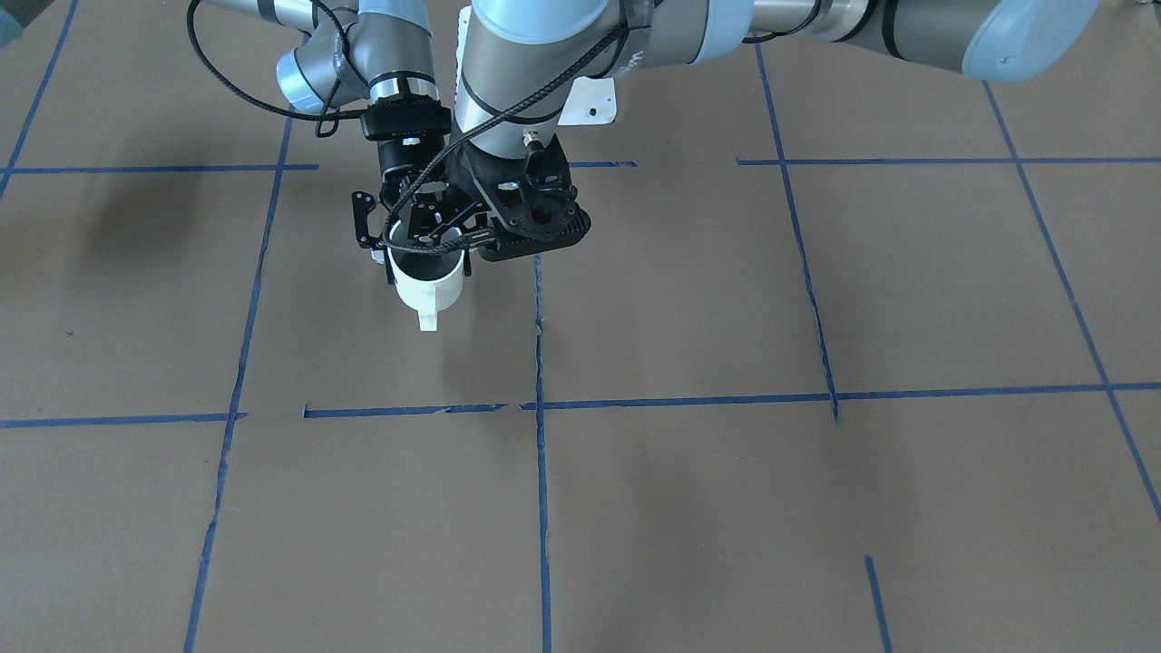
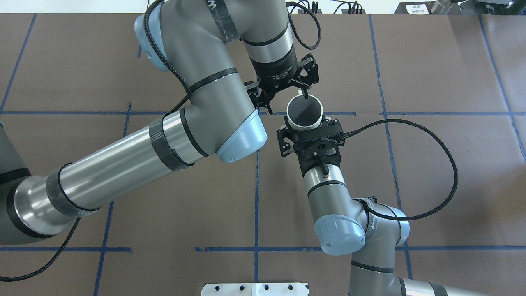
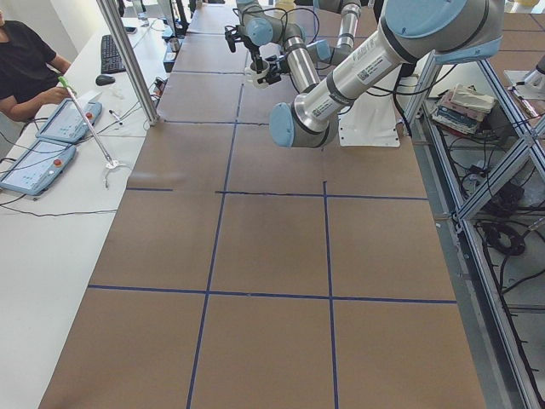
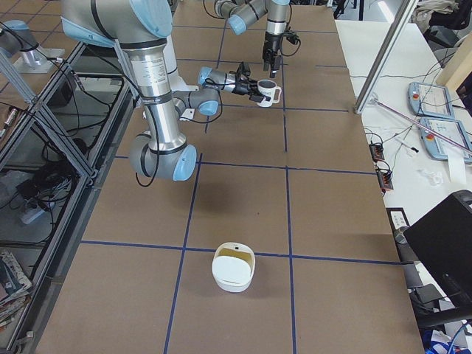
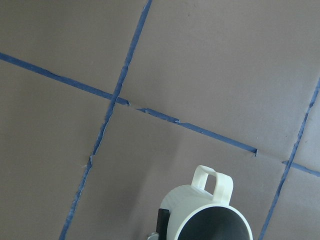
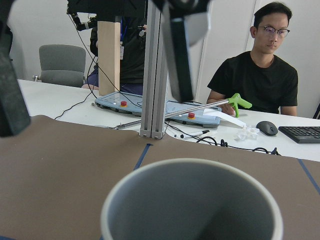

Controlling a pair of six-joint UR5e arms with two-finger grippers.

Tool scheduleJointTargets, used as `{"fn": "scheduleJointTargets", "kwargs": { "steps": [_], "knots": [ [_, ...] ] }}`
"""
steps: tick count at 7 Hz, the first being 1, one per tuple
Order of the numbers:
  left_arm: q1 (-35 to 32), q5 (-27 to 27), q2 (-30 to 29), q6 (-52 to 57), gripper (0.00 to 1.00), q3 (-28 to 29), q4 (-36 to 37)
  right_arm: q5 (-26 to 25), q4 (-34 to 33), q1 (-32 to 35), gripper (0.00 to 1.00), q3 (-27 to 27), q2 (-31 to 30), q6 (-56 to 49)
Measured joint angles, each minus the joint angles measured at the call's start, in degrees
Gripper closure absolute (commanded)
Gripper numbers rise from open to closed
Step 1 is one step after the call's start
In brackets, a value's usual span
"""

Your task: Left arm hands cup to right arm to dump lemon

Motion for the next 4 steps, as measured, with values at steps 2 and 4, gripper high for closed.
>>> {"fn": "scheduleJointTargets", "kwargs": {
  "steps": [2, 4],
  "knots": [
    [1.31, 1.21, 0.11, -0.07, 0.49, -0.08, 0.06, -0.44, 0.01, -0.15, 0.75, -0.05, 0.16, -0.08],
    [1.53, 1.45, 0.29, -0.08, 0.49, -0.11, 0.07, -0.56, -0.03, -0.17, 0.75, -0.05, 0.19, -0.09]
  ]
}}
